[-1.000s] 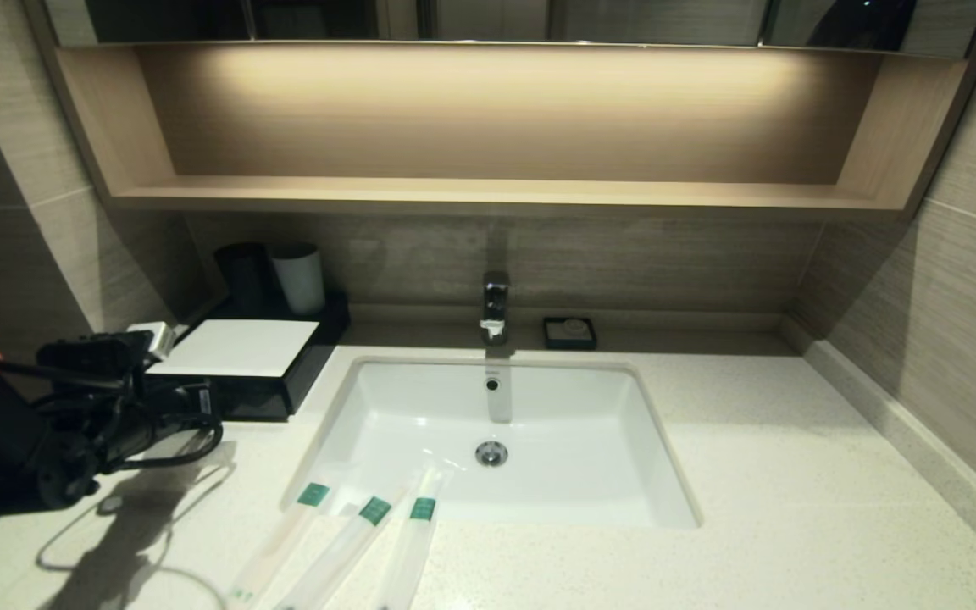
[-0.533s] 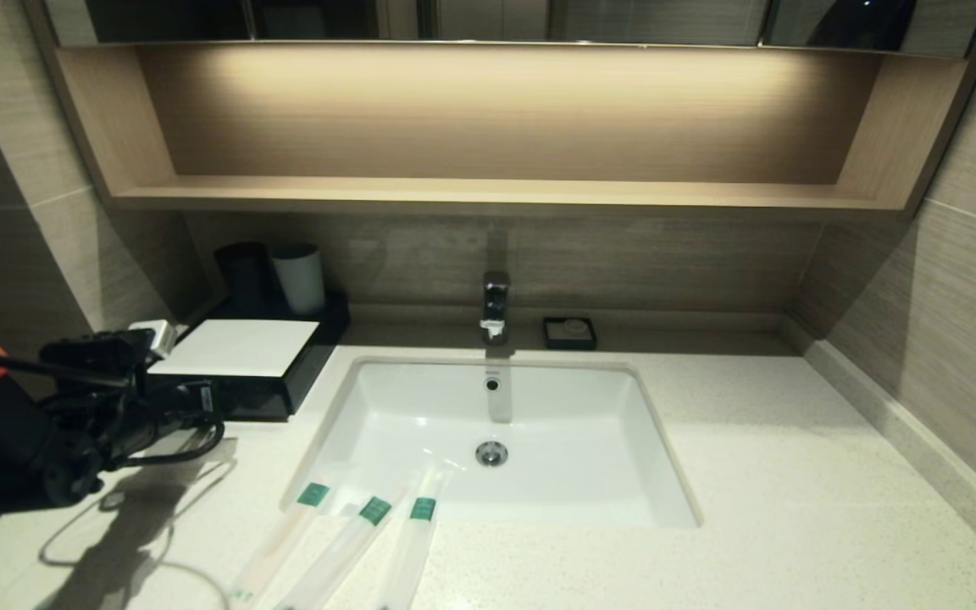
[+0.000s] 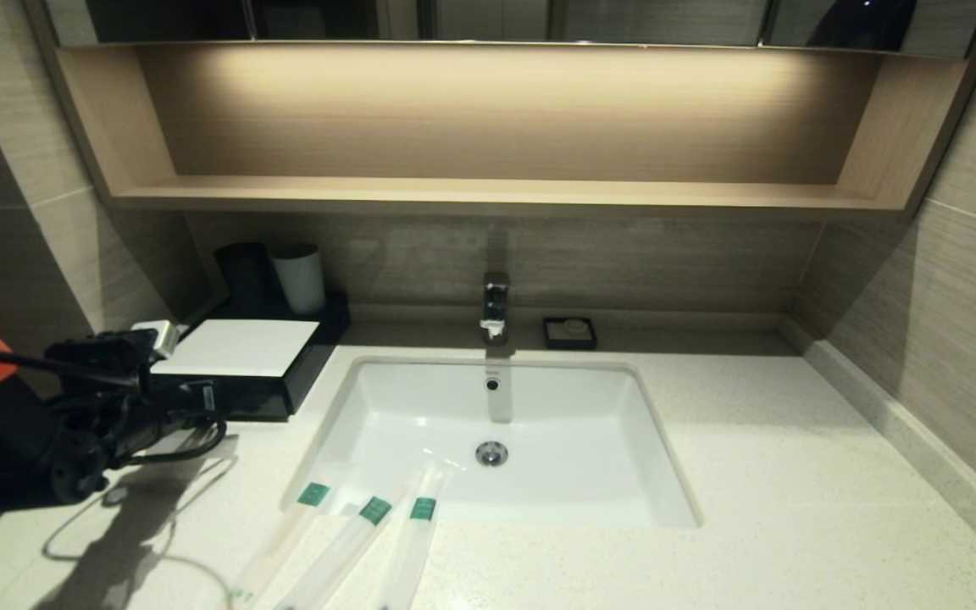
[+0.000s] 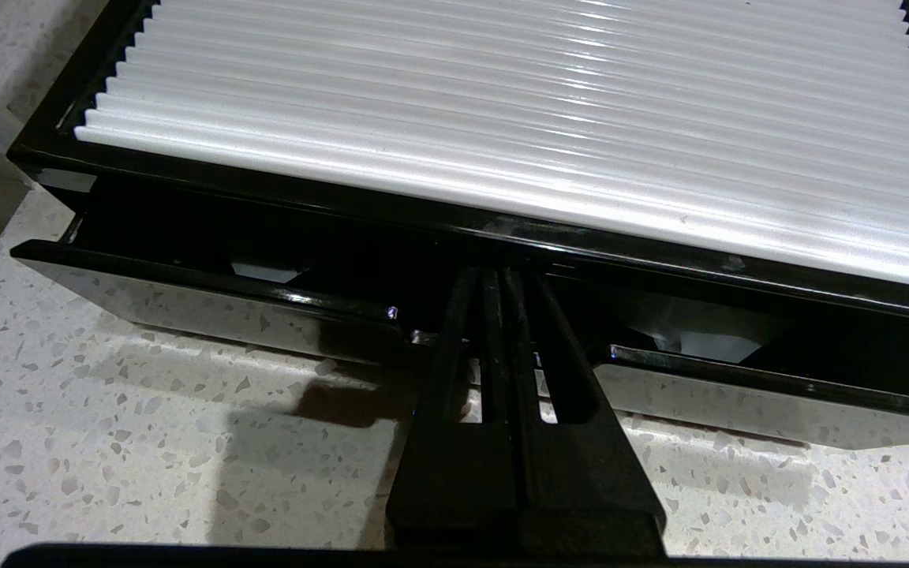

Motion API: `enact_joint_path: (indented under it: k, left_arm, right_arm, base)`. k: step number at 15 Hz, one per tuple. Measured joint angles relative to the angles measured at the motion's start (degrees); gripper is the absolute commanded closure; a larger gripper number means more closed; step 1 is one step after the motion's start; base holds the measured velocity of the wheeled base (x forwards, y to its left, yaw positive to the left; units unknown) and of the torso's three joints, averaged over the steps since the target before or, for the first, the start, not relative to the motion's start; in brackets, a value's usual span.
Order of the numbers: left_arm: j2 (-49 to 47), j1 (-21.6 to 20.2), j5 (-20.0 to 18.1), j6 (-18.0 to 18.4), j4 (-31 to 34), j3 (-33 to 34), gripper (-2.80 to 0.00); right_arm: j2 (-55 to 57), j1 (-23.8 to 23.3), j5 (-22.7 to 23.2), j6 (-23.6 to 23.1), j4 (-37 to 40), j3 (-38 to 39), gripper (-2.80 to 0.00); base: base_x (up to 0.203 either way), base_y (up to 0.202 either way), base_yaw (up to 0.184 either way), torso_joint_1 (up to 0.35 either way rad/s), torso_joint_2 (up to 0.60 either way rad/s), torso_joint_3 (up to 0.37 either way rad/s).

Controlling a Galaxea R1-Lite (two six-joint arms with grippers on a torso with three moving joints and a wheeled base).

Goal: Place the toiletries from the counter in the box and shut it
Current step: Open the drawer

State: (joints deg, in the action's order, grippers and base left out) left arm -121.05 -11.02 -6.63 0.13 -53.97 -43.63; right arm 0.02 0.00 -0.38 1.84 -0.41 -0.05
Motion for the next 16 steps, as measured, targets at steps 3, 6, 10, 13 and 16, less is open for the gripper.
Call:
enact_joint_path:
  k: [3,6,10,13,16]
  left_arm:
    - [-0.45,0.00,0.00,-0.04,-0.07,-0.42,0.00]
    - [-0.67,0.05,0.00,-0.04,-0.16,-0.57,0.00]
    - [-1.07,0.05,0.02,-0.04,-0.17,-0.87,0.00]
    - [-1.57,0.05,0.07,-0.06,-0.17,-1.31,0.00]
    - [-1.79,0.05,0.16,-0.04,-0.22,-1.43,0.00]
  right_arm:
    - [0.00,0.00,0.02,0.00,0.01,0.00,0.00]
    - [0.00,0.00,0.02,0.00,0.00,0.02,0.00]
    - [0.00,0.00,0.04,0.00,0.00,0.02,0.00]
    - [0.00,0.00,0.02,-0.02,0.00,0.00,0.00]
    - [0.00,0.00,0.02,-0.02,0.00,0.00,0.00]
  base:
    - [0.000,0.000,0.000,0.000,0.00,0.000]
    - [0.000,0.000,0.000,0.000,0.00,0.000]
    - [0.000,0.000,0.000,0.000,0.00,0.000]
    - [0.000,0.000,0.000,0.000,0.00,0.000]
    - [0.000,0.000,0.000,0.000,0.00,0.000]
